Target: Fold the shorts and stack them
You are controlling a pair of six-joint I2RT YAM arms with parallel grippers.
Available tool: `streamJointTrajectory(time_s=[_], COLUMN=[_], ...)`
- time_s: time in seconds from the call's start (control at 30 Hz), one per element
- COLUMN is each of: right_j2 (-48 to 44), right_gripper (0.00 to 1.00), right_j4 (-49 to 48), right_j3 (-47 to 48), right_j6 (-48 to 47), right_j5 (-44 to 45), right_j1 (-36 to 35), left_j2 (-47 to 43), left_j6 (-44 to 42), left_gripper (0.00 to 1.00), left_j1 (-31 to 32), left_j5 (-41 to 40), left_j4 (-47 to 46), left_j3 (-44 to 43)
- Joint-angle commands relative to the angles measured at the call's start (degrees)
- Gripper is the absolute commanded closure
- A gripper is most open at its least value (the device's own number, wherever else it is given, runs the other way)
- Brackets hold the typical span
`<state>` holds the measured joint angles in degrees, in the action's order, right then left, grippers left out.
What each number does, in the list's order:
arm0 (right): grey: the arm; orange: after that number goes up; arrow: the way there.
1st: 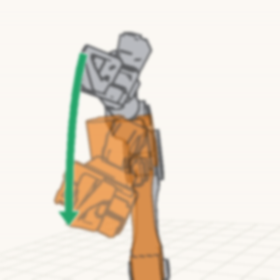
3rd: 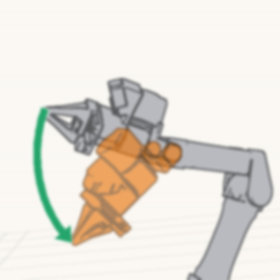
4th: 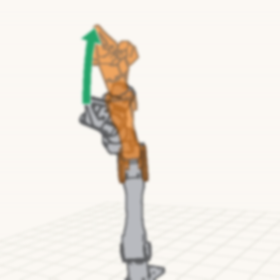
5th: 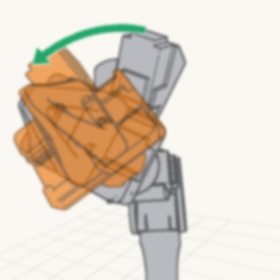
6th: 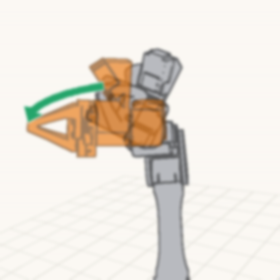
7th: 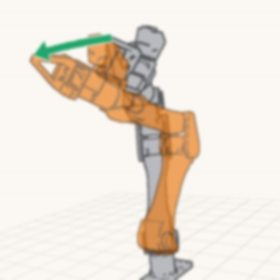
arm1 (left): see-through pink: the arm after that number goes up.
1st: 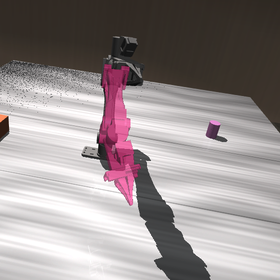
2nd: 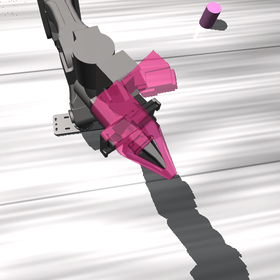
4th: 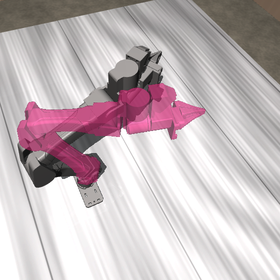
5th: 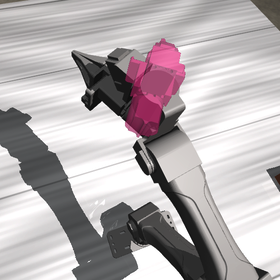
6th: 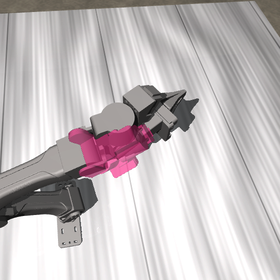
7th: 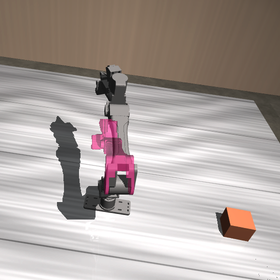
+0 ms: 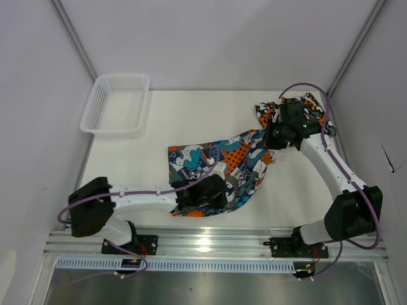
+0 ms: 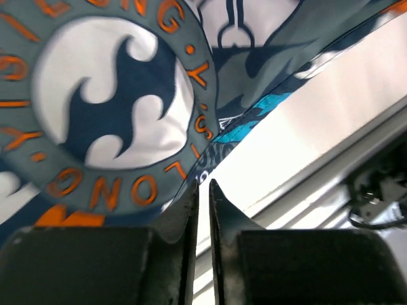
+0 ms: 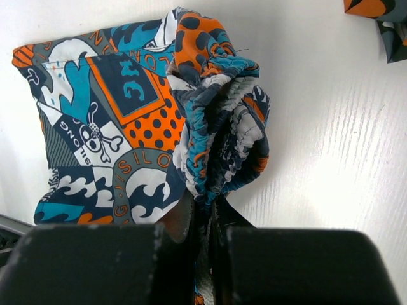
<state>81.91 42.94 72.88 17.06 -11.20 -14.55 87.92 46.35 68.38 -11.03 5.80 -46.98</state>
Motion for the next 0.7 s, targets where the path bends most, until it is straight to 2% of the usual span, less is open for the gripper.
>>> streamJointTrajectory(time_s=[0.0, 0.07, 0.13, 0.23, 0.27, 0.37, 0.5, 0.67], right_j2=[-0.2, -0.3, -0.4, -0.3, -0.2, -0.1, 1.8, 5.4], right_gripper=[1.00, 1.00, 1.00, 1.00, 1.00, 1.00, 1.00, 1.00], right_j4=[0.6, 1.0, 1.5, 2.2, 2.2, 2.8, 3.8, 4.2], right_j3=[2.3, 3.0, 3.4, 4.5, 5.2, 6.3, 9.5, 12.1], right_j6=[-1.0, -1.0, -1.0, -0.3, 0.4, 1.7, 4.0, 6.1], right_j5=[-0.3, 0.0, 0.5, 1.5, 1.9, 3.0, 6.4, 10.1], right_j1=[-1.1, -2.1, -3.1, -5.7, -7.0, -9.2, -14.6, -20.1], left_j2=[-8.6, -15.0, -21.7, -29.7, -31.3, -35.3, -34.2, -31.4], left_j6=[1.5, 1.3, 0.8, -0.4, -0.6, -1.3, -2.4, -3.0], left_gripper=[0.85, 0.77, 0.76, 0.68, 0.62, 0.55, 0.47, 0.37], left_j1=[-2.1, -6.2, -11.8, -19.4, -21.1, -26.9, -34.3, -37.7], left_j5=[-3.7, -1.4, 0.1, 0.6, 0.3, 0.8, 5.1, 5.5], left_j4=[10.0, 10.6, 11.6, 14.5, 15.5, 17.8, 15.4, 10.8], left_j3=[0.6, 2.8, 7.4, 12.2, 13.6, 17.0, 21.0, 25.0])
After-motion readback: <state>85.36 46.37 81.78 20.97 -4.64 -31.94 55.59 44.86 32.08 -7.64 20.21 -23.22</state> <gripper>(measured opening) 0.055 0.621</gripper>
